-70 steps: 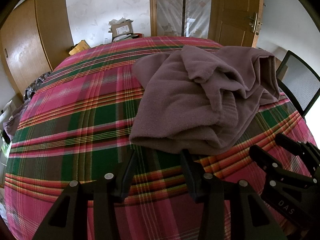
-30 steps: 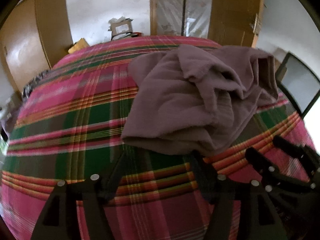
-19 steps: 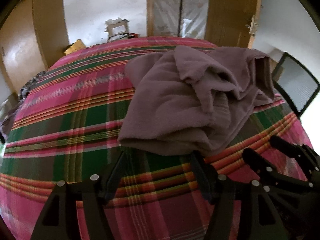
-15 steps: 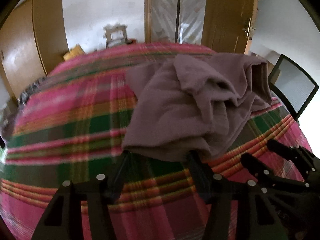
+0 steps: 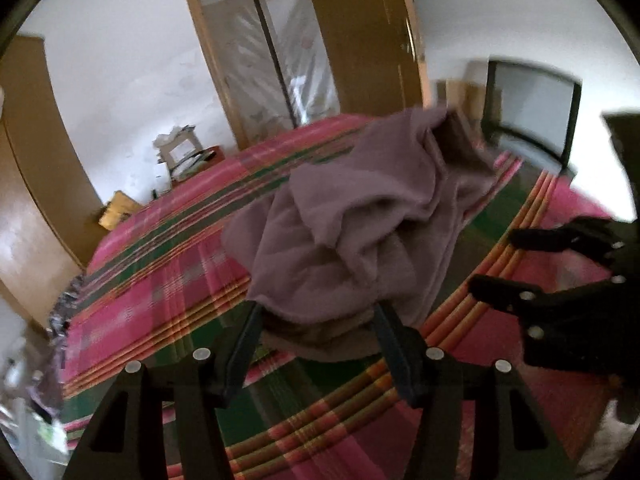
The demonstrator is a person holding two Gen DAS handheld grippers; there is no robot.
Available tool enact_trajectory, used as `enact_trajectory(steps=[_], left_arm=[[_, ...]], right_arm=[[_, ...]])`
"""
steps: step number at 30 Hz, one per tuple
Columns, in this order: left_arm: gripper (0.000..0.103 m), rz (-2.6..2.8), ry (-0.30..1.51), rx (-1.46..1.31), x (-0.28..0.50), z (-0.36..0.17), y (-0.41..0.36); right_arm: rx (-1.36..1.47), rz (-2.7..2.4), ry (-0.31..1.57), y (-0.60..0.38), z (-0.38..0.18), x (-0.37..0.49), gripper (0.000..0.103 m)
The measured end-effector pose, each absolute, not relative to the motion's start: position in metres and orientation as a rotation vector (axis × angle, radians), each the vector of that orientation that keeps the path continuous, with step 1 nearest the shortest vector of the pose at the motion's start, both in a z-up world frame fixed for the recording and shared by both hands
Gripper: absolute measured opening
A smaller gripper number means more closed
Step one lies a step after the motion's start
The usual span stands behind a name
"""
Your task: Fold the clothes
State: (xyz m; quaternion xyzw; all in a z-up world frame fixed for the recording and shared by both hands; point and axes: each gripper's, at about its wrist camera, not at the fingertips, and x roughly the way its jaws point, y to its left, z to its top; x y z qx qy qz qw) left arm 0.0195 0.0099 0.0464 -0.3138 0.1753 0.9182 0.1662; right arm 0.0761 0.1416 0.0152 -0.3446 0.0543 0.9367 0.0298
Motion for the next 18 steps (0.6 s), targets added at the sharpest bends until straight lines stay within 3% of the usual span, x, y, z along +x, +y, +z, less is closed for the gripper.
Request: enact_trajectory(steps=[4,8,12,18], left_arm=[[0.059,2.632,0.481,-0.831,0.017,0.058,0.008],[0.059,2.572,0.535,-0.852,0.01,0.055,0.012],[0.059,2.53,0.591,-0.81,0.013,0.053,0.019],[0.059,2.491,0.64,-0.829,0.002,0.046,0.028]], right_arm=[[-1.062,2.935,0.032,0.138,0.027,0.059,0.07],[-0.955,2.915,-0.363,0.118,0.04,0.045,0.07],[-0.963,2.954,-0.594,0.104,0.04,0.025,0.07],[-1.053,2.974,-0.694,0.097,0.026,-0.001,0.07]])
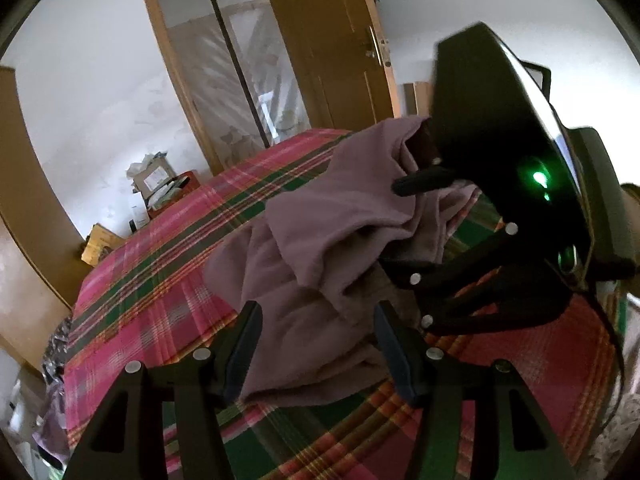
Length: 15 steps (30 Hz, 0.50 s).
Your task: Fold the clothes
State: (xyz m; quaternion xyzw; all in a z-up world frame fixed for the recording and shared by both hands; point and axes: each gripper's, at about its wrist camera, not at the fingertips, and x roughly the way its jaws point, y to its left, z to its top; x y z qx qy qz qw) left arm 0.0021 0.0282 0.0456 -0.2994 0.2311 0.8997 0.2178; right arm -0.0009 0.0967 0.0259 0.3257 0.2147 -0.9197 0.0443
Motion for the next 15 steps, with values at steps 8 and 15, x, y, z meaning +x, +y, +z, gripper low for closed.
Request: enact_trajectory(steps=[8,15], left_arm=[[0.059,2.464,0.63,-0.832,-0.01,0.042,0.03],[0.052,2.488,0.578,-0.872,-0.025,0.04,0.012]], right_arm=[[1.001,-2.859,0.454,0.119,0.043,-0.017,0.009],[0.995,-3.095,0.17,0.176,0.07,-0.026,0.008]])
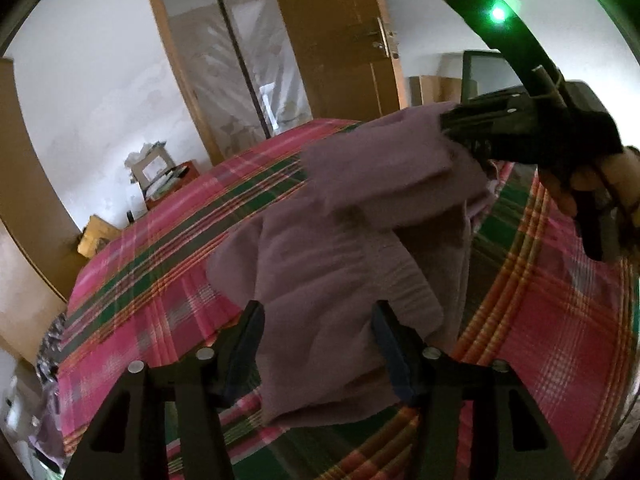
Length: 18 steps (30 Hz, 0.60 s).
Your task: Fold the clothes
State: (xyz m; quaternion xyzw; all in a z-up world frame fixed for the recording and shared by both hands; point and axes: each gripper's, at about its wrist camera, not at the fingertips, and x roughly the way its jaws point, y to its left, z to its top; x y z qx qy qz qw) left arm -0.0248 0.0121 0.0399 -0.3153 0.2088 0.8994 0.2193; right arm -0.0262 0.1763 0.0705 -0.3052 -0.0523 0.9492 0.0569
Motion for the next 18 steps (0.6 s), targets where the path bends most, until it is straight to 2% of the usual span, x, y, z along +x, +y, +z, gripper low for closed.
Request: enact_trajectory(steps=[4,6,8,10,14,18], left_arm=[[0.048,2.527,0.524,-0.925,-0.039,0.041,0.0],[0.047,2.538,0.492,-0.964,-0.046,0.04,-0.006],[0.047,2.532,0.453,-0.986,-0.049,0.04,-0.011],[0.047,2.518,0.434,-0.973,-0.045,0.043,-0.013],[0.047,2.476,0.493,-0.895,-0.032,0.051,-0.006],[0.047,2.399,0.574,-0.819,-0.01,0.055,0.007]], right_arm=[[-0.886,2.761,-0.047,0.208,0.076,-0.026,0.008],[-0.937,2.708,-0.072,0.215,0.072,-0.027,0.011],[-1.003,2.658,-0.157,0.211,0.064,-0.031,0.023],[-1.022,2.646,-0.193,0.206,0.06,-0.027,0.03],[-1.056,2.642,-0.229,0.197,0.055,-0.018,0.038],[-1.088,2.633,-0.189,0.195,0.049,0.002,0.039]])
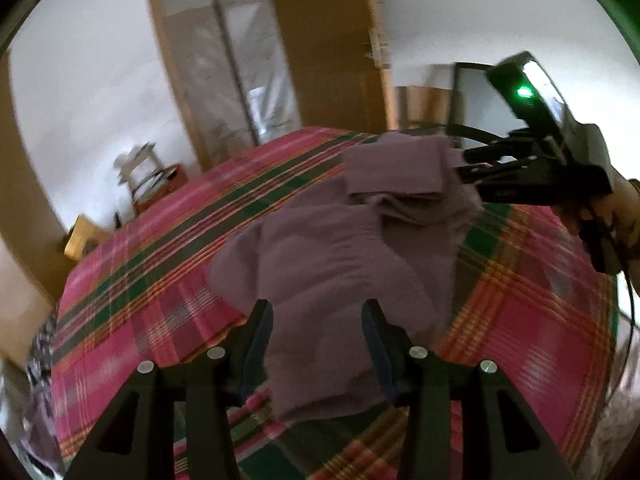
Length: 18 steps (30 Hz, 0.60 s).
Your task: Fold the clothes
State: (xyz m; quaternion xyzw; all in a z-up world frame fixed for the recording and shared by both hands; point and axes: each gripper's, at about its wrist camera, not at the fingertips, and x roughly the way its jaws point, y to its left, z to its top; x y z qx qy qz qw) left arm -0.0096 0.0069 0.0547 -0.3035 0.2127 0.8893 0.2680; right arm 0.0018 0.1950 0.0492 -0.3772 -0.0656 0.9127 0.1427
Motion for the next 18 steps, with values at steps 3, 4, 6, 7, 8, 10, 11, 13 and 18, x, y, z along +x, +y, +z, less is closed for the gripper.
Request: enact_trajectory(steps=[3,4,6,7,8,10,11,13,18], left_arm=[[0.047,2.296,0.64,-0.745,0.008,0.055,0.017],[0.047,2.279,0.653,-0.734,0.011,0.055,0.021],[0.047,2.249,0.668,-0.724,0.017,0.053,0.026],[0.047,2.245,0.678,-0.725,0.017,0.051,0.029],[0.047,2.241,0.688,-0.725,0.017,0.05,0.032],[0.047,2.242,0.716,-0.73,0.016,0.046,0.038],[0.047,2.244,0.733,-0.731,0.016,0.044,0.041],[0.047,2.24,0.768,-0.718,0.017,0.04,0.047],[0.047,2.241,0.856,-0.722,0.009,0.026,0.06]], right_arm=[[-1.098,2.645,-0.132,0.19,0.045,0.017,0.039],[-1.099,2.654,-0.116,0.187,0.044,0.022,0.039],[-1.102,2.677,-0.088,0.181,0.043,0.031,0.039],[-1.107,2.695,-0.072,0.177,0.042,0.035,0.039],[-1.111,2.707,-0.06,0.174,0.041,0.038,0.039],[-1.129,2.717,-0.056,0.168,0.038,0.04,0.039],[-1.139,2.721,-0.057,0.165,0.036,0.04,0.039],[-1.156,2.728,-0.04,0.161,0.032,0.041,0.039],[-1.202,2.741,0.01,0.157,0.026,0.04,0.039]])
